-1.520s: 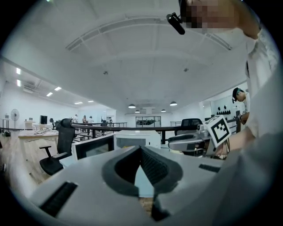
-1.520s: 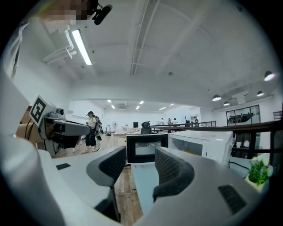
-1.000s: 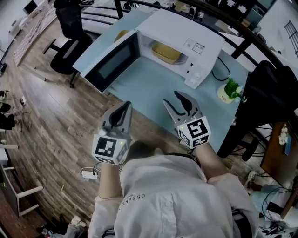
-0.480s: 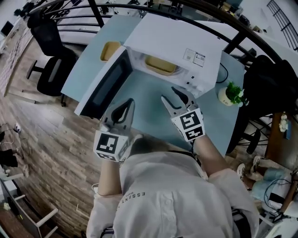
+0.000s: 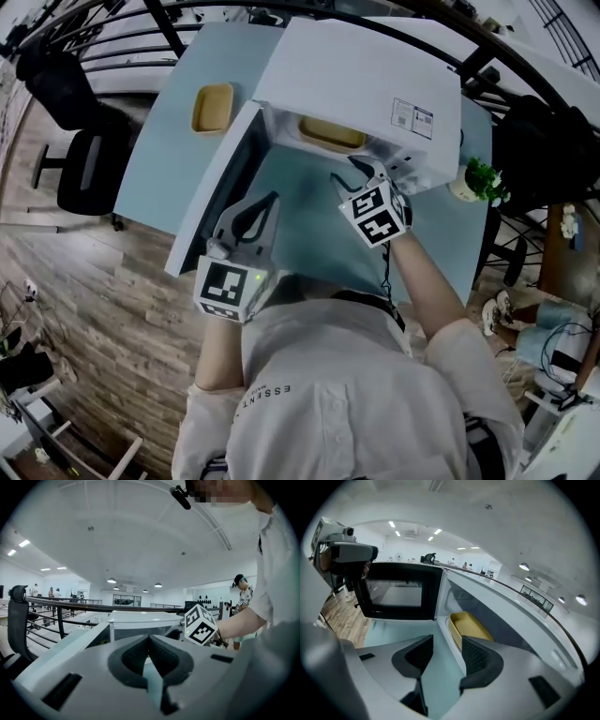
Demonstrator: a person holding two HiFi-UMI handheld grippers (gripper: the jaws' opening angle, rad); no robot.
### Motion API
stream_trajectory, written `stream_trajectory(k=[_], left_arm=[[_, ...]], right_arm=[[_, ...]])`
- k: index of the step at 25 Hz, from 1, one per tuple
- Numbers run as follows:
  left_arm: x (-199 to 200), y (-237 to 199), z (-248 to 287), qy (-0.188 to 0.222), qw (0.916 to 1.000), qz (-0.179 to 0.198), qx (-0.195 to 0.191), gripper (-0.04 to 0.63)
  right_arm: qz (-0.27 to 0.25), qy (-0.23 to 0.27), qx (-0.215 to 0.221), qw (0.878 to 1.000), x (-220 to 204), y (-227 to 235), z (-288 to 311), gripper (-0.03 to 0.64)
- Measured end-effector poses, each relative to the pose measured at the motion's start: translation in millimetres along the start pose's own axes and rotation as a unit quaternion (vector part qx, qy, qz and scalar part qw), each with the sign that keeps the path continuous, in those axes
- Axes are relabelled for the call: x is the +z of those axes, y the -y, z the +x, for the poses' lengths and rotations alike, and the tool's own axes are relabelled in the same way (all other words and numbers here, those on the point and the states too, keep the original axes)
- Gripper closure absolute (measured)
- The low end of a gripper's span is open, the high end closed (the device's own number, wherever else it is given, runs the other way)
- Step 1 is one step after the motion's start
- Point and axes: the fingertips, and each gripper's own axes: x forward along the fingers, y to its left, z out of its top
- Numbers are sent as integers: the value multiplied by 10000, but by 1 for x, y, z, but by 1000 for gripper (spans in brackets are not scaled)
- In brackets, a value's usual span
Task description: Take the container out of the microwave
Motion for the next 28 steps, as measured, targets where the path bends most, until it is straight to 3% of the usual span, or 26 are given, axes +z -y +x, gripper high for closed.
stream_trajectory(k=[6,15,19,23,28], left_arm=[[-7,-7,5,-62,9991,33,-427,594],[-4,-11,7,3,9967,147,-795,594],[-11,-8,8,-36,9959,23,-903,594],[-13,-7,8,-116,9953,-109,-960,594],[-13,-8,6,-79,9944,-35,-1052,594]], right_arm=[[-883,-574,-201,9942,-2,12,44,414],[-1191,-1259,16,9849,-5,20,92,416],[-1639,-1587,65,9736,-13,24,108,417],[-2017,-1766,77,9634,-22,26,118,512],[-2171,-1787,155,9595,-24,26,121,567]])
